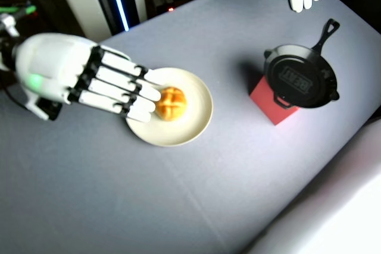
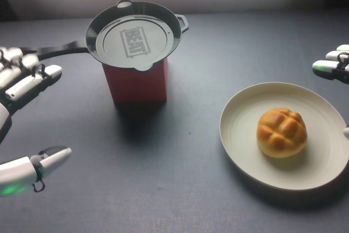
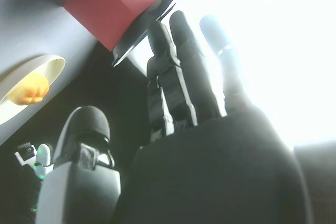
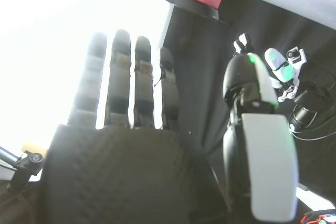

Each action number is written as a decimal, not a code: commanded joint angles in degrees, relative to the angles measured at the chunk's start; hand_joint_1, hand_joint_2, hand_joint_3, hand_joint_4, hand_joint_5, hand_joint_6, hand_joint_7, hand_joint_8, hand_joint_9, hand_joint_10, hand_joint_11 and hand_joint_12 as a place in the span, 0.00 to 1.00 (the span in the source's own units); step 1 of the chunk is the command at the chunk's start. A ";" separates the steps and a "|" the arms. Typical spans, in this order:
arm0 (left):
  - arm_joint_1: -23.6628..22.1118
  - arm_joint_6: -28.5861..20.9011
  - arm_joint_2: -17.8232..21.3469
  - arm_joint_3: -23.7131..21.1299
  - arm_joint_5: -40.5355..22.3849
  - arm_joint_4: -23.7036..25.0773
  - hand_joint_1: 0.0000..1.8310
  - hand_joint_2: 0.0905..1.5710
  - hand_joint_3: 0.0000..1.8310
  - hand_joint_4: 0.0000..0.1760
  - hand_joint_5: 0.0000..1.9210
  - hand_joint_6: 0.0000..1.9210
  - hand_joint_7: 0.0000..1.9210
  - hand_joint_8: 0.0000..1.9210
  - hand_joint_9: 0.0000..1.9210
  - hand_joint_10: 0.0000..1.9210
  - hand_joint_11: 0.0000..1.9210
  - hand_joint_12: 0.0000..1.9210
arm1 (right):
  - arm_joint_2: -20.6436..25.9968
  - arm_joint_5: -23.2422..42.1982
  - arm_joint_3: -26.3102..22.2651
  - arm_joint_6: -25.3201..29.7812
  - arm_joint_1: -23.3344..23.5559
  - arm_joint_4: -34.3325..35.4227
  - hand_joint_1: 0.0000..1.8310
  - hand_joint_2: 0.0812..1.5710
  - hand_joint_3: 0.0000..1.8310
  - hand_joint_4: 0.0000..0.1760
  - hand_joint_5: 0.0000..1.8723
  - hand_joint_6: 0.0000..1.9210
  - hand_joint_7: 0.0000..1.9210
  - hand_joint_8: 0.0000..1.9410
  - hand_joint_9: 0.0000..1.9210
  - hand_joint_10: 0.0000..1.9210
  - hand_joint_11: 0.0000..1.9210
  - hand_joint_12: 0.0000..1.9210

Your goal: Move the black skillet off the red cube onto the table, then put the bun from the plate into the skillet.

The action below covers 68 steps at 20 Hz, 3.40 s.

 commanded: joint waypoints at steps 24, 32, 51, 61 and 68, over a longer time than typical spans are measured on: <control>-26.41 -2.07 -13.93 28.98 25.87 -10.85 0.46 0.63 0.00 0.23 0.25 0.00 0.27 0.00 0.24 0.01 0.00 0.44 | -1.24 4.44 1.68 1.26 0.49 0.13 0.33 0.81 0.00 0.31 0.18 0.00 0.18 0.00 0.17 0.00 0.18 0.03; -29.41 -2.07 -17.12 31.53 28.50 -10.18 0.52 0.70 0.00 0.15 0.37 0.94 0.42 0.94 0.42 0.97 0.38 0.99 | -1.67 3.99 2.13 1.56 0.49 -0.18 0.31 0.82 0.00 0.19 0.18 0.00 0.19 0.00 0.19 0.00 0.20 0.03; -24.02 -13.28 -14.69 25.13 12.59 -4.32 0.74 0.79 0.00 0.00 0.62 1.00 0.71 1.00 0.80 1.00 0.83 1.00 | -2.23 3.43 2.33 2.87 0.46 -0.35 0.26 0.83 0.00 0.17 0.18 0.00 0.20 0.00 0.21 0.00 0.22 0.02; -18.33 -15.52 -9.08 15.28 -0.23 6.29 0.75 0.77 0.00 0.00 0.67 1.00 0.77 1.00 0.84 1.00 0.86 1.00 | -2.34 3.43 2.20 3.16 0.46 -0.31 0.28 0.83 0.00 0.19 0.19 0.00 0.20 0.00 0.20 0.00 0.22 0.01; -13.59 -15.46 -4.83 9.83 1.60 14.03 0.69 0.79 0.00 0.00 0.66 1.00 0.79 1.00 0.87 1.00 0.88 1.00 | -2.34 3.43 2.11 3.30 0.46 -0.17 0.27 0.84 0.00 0.14 0.19 0.00 0.20 0.00 0.20 0.00 0.22 0.01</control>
